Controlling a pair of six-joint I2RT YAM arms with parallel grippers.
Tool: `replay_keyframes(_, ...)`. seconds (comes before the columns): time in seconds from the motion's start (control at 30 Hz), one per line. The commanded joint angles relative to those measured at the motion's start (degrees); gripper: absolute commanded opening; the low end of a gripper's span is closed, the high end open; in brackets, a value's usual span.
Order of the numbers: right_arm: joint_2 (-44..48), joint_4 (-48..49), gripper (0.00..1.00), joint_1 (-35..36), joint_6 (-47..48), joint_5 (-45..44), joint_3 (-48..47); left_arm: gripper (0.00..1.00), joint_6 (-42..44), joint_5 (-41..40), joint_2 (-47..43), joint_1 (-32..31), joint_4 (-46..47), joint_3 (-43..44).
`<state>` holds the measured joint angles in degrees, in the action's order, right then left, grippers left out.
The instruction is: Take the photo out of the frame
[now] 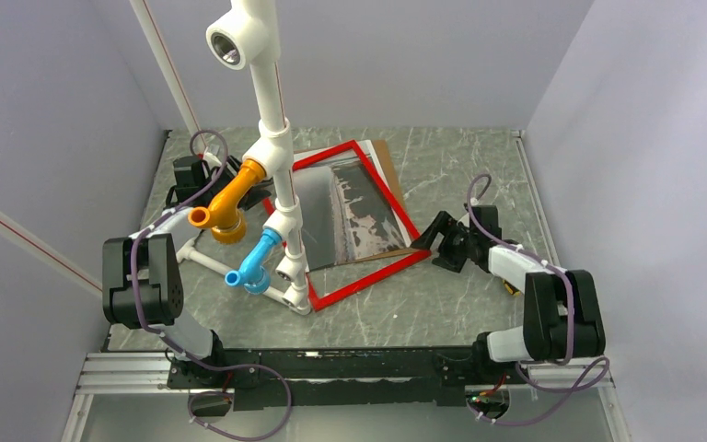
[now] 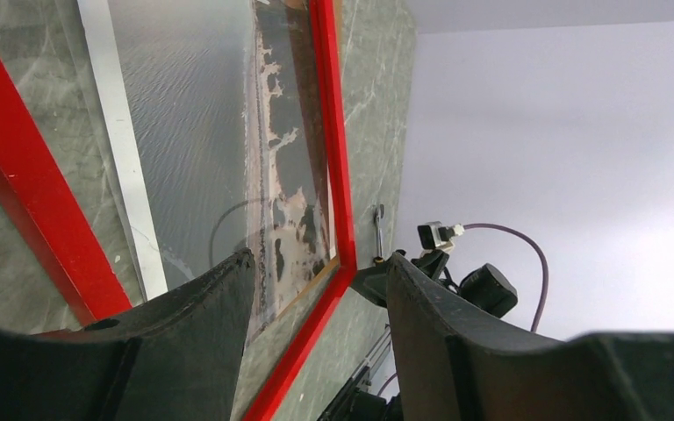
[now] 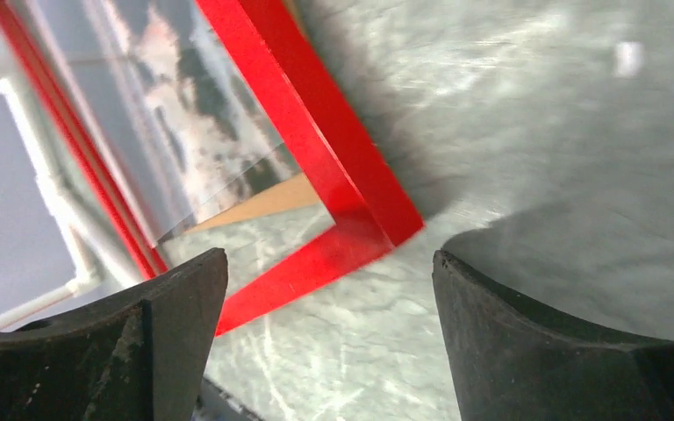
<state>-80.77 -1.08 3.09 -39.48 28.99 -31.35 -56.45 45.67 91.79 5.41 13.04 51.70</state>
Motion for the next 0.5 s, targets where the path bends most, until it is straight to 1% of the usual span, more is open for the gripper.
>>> replay_keyframes(0.0,5.15,-13.47,0.90,-0.19,7.17,-15.88,-2.81,0.60,1.10,0.89,-0.58,-0.31,2.06,1.34)
replay_keyframes(0.07,6.61,-16.51,0.93,0.01,8.81,-20.17,-4.43,0.60,1.65,0.89,-0.37,-0.36,1.44,1.81)
replay_keyframes(0.17,7.82,-18.85,0.93,0.16,10.31,-27.00,-7.17,0.61,2.21,0.96,-0.09,-0.38,0.86,2.13)
replay_keyframes(0.23,7.78,-18.30,0.92,0.49,10.78,-31.28,-8.79,0.61,2.17,1.27,0.13,-0.48,1.10,2.17)
replay_keyframes(0.33,4.61,-16.63,0.91,0.86,11.10,-36.61,-12.81,0.61,2.19,1.69,0.15,-0.91,1.35,2.32)
replay_keyframes(0.47,-4.12,-15.76,0.86,0.76,9.90,-39.66,-22.08,0.61,2.65,1.91,0.29,-1.42,0.81,2.86)
